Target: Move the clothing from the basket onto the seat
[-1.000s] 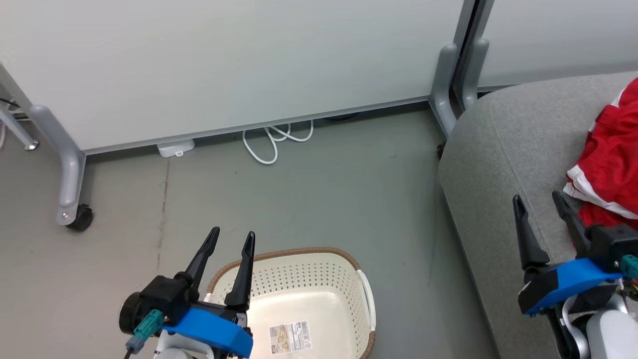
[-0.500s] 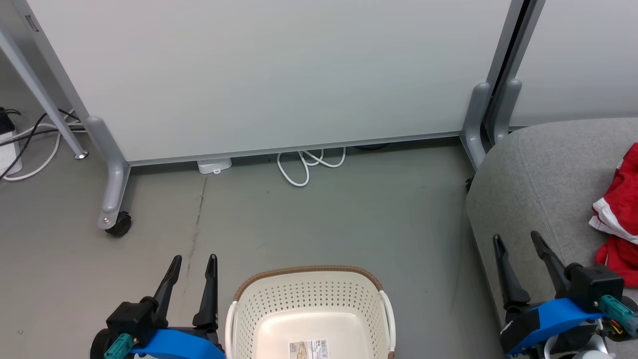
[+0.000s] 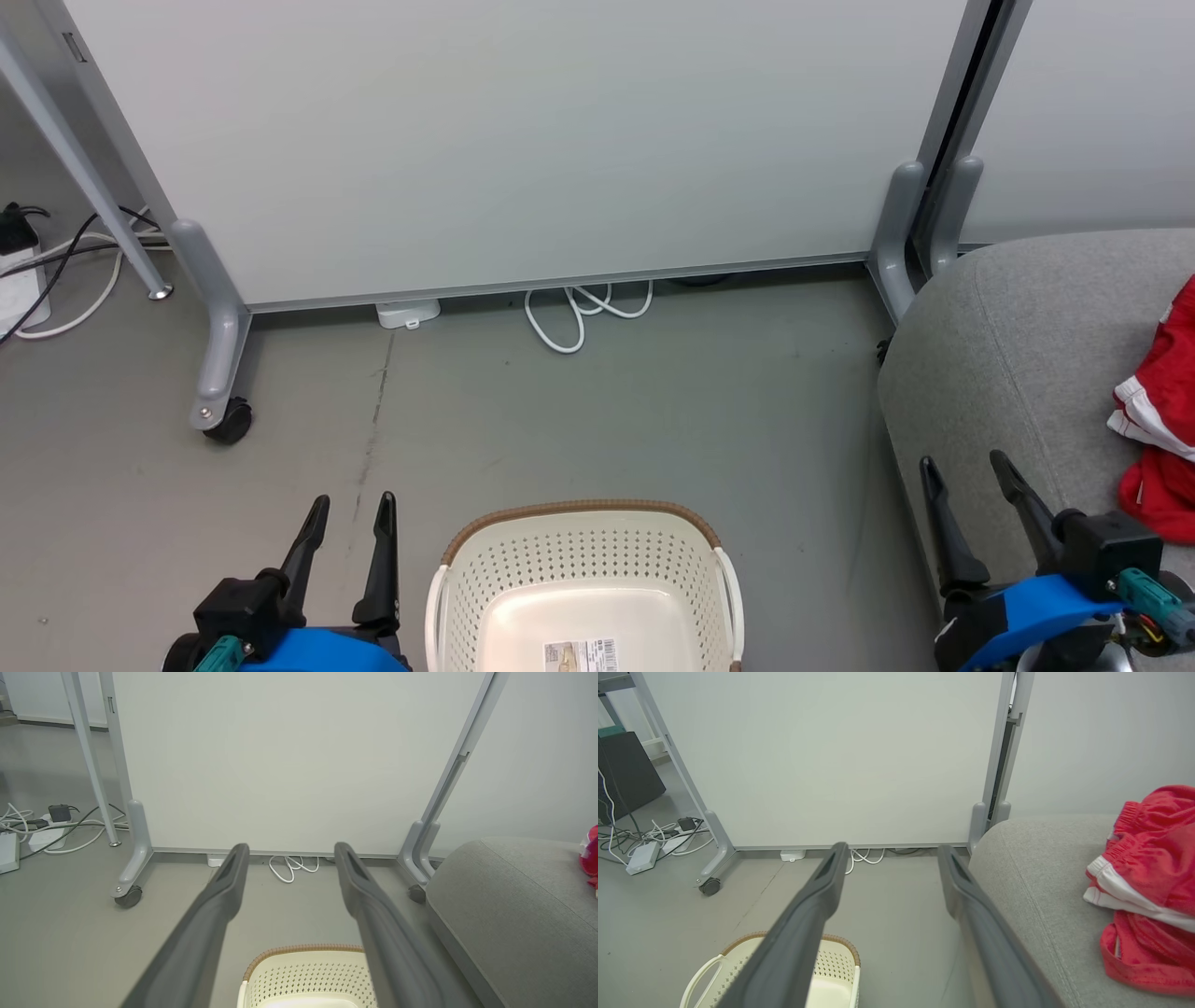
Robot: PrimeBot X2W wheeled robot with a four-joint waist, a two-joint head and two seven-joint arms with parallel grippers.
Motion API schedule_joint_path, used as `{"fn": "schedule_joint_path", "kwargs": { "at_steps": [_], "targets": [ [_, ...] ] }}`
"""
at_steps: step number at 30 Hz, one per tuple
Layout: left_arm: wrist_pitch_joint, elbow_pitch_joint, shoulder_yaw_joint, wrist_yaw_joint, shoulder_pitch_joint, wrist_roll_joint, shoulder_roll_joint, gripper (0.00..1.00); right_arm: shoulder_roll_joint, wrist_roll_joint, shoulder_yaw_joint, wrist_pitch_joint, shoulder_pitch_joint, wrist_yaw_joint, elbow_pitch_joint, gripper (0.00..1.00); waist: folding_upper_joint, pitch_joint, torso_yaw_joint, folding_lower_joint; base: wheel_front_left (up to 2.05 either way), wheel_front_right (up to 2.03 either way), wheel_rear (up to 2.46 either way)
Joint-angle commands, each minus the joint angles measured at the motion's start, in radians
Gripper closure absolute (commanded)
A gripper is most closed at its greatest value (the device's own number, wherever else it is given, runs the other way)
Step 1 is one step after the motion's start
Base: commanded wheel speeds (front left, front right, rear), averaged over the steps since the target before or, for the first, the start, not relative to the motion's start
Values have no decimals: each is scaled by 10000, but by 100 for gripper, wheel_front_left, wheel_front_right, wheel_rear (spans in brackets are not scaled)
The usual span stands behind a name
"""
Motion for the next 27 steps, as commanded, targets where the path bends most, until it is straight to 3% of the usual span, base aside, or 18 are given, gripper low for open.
{"fn": "schedule_joint_path", "kwargs": {
  "at_steps": [1, 11, 12, 17, 27],
  "targets": [
    [-26, 9, 38, -14, 88, 21, -7, 0, 24, 13, 14, 1, 113, 1, -58, 0, 0, 8, 2, 1, 0, 0, 0],
    [-26, 17, -64, -14, -9, -35, -15, 0, 25, 178, 99, -29, 31, 1, -77, 0, 0, 121, 49, 1, 0, 0, 0],
    [2, 11, -37, 0, 4, -31, -8, 100, 6, 113, 89, -5, 26, 0, -23, 100, 0, 122, 48, 1, 0, 0, 0],
    [73, 502, -32, 0, 302, -111, -90, 100, 54, 148, 80, 31, 142, 0, 577, 100, 0, 126, 44, 1, 0, 0, 0],
    [580, 283, 315, -2, 131, -1992, -154, 100, 48, 2329, -14, 290, -56, 0, 724, 100, 0, 118, -13, 2, 0, 0, 0]
  ]
}}
